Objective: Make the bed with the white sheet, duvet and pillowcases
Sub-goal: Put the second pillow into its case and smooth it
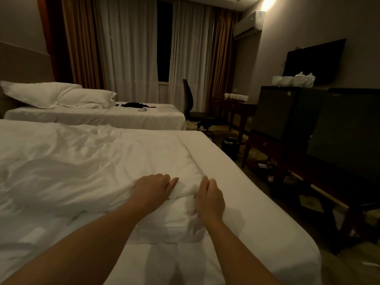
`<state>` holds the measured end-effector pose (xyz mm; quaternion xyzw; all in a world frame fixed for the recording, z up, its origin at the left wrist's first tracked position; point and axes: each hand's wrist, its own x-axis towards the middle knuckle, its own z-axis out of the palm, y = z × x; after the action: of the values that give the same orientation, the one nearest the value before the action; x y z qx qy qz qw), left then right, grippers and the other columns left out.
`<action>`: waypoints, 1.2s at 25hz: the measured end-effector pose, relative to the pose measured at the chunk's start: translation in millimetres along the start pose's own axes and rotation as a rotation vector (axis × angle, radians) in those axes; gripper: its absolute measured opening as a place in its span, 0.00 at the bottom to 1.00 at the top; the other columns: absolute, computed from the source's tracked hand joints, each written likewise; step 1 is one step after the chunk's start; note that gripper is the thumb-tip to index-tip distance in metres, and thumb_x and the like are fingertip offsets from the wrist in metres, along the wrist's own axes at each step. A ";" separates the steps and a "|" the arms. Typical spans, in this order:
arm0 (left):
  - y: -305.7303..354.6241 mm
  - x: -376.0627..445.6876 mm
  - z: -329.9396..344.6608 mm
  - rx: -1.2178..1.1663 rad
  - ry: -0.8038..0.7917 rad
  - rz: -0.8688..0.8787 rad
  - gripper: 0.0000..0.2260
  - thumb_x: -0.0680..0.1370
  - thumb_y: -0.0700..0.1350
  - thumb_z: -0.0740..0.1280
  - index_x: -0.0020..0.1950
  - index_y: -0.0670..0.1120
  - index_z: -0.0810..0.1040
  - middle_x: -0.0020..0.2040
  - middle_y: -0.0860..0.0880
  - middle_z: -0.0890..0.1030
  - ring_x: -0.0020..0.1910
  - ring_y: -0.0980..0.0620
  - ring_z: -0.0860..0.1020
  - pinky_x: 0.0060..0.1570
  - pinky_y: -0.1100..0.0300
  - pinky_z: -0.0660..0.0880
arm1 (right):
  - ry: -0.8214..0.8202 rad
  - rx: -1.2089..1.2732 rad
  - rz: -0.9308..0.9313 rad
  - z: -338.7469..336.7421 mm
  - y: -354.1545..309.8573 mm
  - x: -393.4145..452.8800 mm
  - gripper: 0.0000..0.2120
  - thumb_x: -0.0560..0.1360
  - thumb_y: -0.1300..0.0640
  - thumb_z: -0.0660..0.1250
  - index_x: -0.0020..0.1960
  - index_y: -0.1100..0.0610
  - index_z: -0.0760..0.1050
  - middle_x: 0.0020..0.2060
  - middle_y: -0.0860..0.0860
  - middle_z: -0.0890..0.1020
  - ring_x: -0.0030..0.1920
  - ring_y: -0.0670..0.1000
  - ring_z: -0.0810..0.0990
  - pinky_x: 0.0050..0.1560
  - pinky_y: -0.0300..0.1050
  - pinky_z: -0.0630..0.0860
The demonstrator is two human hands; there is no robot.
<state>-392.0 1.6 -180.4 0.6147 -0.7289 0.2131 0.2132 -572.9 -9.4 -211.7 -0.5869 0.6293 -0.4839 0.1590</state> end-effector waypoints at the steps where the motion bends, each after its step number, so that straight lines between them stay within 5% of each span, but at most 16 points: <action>1: -4.1 -2.8 -3.8 0.025 0.018 0.046 0.22 0.83 0.61 0.48 0.37 0.51 0.70 0.34 0.50 0.76 0.35 0.45 0.78 0.35 0.54 0.66 | 0.066 -0.029 -0.110 2.6 -17.7 2.9 0.19 0.83 0.42 0.50 0.44 0.52 0.70 0.40 0.49 0.77 0.42 0.53 0.76 0.44 0.51 0.75; 3: -23.3 -12.6 -16.0 0.130 0.071 0.087 0.21 0.82 0.59 0.49 0.41 0.50 0.75 0.38 0.49 0.79 0.38 0.45 0.78 0.38 0.53 0.69 | 0.102 -0.138 -0.375 15.1 -48.0 -1.6 0.18 0.81 0.41 0.52 0.52 0.53 0.73 0.48 0.50 0.77 0.49 0.53 0.74 0.51 0.51 0.73; 5: -61.0 -25.1 -30.2 0.213 0.048 -0.018 0.22 0.81 0.60 0.49 0.47 0.49 0.78 0.44 0.47 0.80 0.44 0.44 0.78 0.44 0.50 0.72 | -0.046 -0.268 -0.581 41.1 -63.2 -18.7 0.24 0.80 0.40 0.51 0.61 0.54 0.75 0.57 0.52 0.77 0.55 0.55 0.74 0.58 0.53 0.72; 8: -117.3 -51.7 -47.5 0.271 -0.051 -0.196 0.26 0.78 0.64 0.46 0.52 0.50 0.77 0.51 0.46 0.78 0.51 0.43 0.75 0.52 0.47 0.71 | -0.078 -0.474 -0.744 69.0 -61.8 -38.5 0.24 0.81 0.38 0.52 0.60 0.53 0.77 0.54 0.53 0.79 0.52 0.58 0.76 0.58 0.59 0.71; 14: -142.8 -77.4 -54.0 0.127 -0.318 -0.379 0.39 0.72 0.74 0.41 0.75 0.55 0.65 0.70 0.48 0.69 0.71 0.43 0.65 0.70 0.45 0.64 | -0.080 -0.530 -0.743 77.5 -43.6 -40.4 0.22 0.79 0.36 0.56 0.57 0.50 0.79 0.53 0.51 0.79 0.54 0.57 0.76 0.58 0.56 0.70; 18: -147.6 -40.2 -82.1 0.260 -0.340 -0.299 0.33 0.78 0.71 0.48 0.72 0.51 0.71 0.70 0.46 0.73 0.66 0.42 0.71 0.66 0.46 0.69 | -0.150 -0.516 -0.676 77.2 -72.4 -36.0 0.28 0.78 0.34 0.50 0.57 0.50 0.80 0.60 0.52 0.78 0.60 0.57 0.75 0.60 0.56 0.70; 21: -163.3 -30.2 -88.5 0.399 -0.332 -0.131 0.30 0.81 0.67 0.46 0.77 0.54 0.65 0.80 0.47 0.61 0.79 0.42 0.56 0.76 0.42 0.53 | -0.424 -0.490 -0.622 86.2 -106.1 -24.4 0.29 0.81 0.34 0.44 0.76 0.45 0.64 0.79 0.51 0.61 0.78 0.56 0.57 0.75 0.54 0.56; 23: -187.8 -55.7 -76.5 0.254 -0.453 -0.297 0.33 0.78 0.72 0.42 0.81 0.60 0.51 0.83 0.51 0.48 0.81 0.44 0.44 0.77 0.40 0.44 | -0.549 -0.531 -0.614 98.2 -111.7 -24.4 0.30 0.81 0.32 0.42 0.80 0.41 0.50 0.81 0.48 0.50 0.80 0.55 0.47 0.78 0.57 0.47; 25: -206.9 -92.7 -62.7 0.038 -0.510 -0.456 0.36 0.76 0.74 0.41 0.81 0.61 0.43 0.83 0.53 0.42 0.81 0.47 0.42 0.78 0.44 0.44 | -0.589 -0.602 -0.610 108.3 -103.0 -33.4 0.35 0.77 0.28 0.36 0.81 0.40 0.45 0.82 0.46 0.46 0.81 0.55 0.42 0.78 0.58 0.42; 30: -212.5 -109.2 -53.4 -0.118 -0.539 -0.581 0.38 0.77 0.74 0.46 0.82 0.57 0.44 0.83 0.52 0.43 0.81 0.48 0.44 0.77 0.47 0.45 | -0.572 -0.684 -0.606 112.4 -95.2 -51.0 0.46 0.65 0.27 0.23 0.81 0.40 0.40 0.81 0.46 0.42 0.80 0.56 0.39 0.78 0.58 0.38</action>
<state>-162.9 87.5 -188.9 0.8158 -0.5654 -0.0672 0.1008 -417.6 3.6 -208.7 -0.8689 0.4850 -0.0967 -0.0229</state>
